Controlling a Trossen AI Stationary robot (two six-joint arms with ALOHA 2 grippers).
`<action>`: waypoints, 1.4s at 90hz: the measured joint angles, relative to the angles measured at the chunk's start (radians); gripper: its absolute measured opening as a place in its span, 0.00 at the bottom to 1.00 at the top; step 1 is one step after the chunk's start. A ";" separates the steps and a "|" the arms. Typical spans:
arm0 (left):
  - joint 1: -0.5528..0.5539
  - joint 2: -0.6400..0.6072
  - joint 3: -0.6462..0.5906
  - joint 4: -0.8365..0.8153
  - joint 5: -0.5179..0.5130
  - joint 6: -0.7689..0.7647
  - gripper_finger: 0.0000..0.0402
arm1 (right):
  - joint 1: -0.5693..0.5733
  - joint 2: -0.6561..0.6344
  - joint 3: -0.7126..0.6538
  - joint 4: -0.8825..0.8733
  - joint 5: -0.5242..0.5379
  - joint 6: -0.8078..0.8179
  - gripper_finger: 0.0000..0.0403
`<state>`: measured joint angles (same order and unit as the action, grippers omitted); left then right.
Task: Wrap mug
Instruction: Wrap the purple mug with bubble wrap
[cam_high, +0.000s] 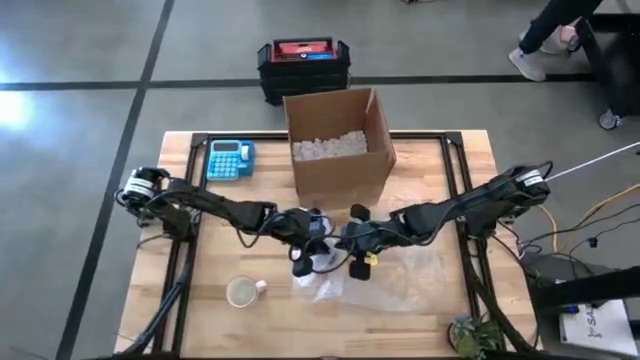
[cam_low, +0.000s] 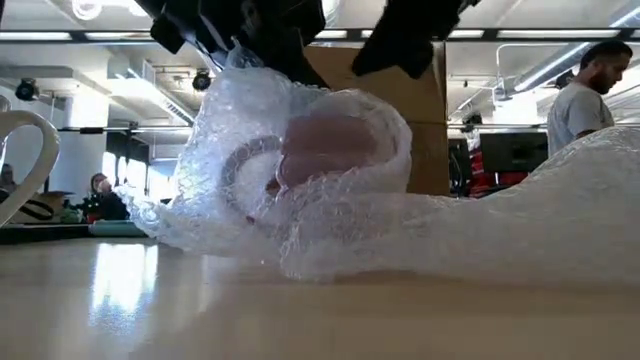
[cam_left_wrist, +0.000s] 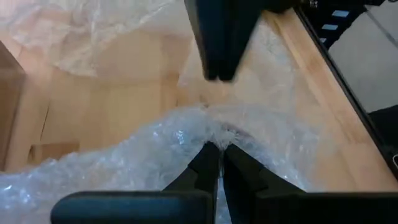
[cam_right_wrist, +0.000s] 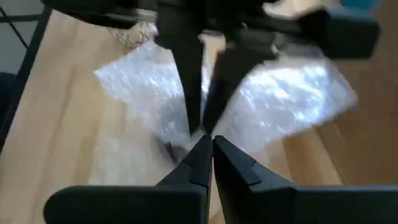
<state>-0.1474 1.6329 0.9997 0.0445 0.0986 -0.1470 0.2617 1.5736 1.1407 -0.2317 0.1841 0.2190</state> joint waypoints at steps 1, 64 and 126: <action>0.000 0.000 0.000 0.002 0.000 0.000 0.00 | 0.000 0.003 -0.001 0.008 0.000 -0.004 0.00; 0.000 0.003 -0.005 -0.062 -0.003 0.002 0.01 | -0.007 0.160 -0.006 0.070 0.067 -0.011 0.00; 0.000 -0.005 -0.002 -0.073 0.006 -0.013 0.47 | -0.007 0.159 -0.008 0.055 0.082 -0.011 0.00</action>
<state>-0.1478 1.6280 0.9981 -0.0280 0.1043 -0.1604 0.2543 1.7321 1.1324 -0.1765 0.2656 0.2085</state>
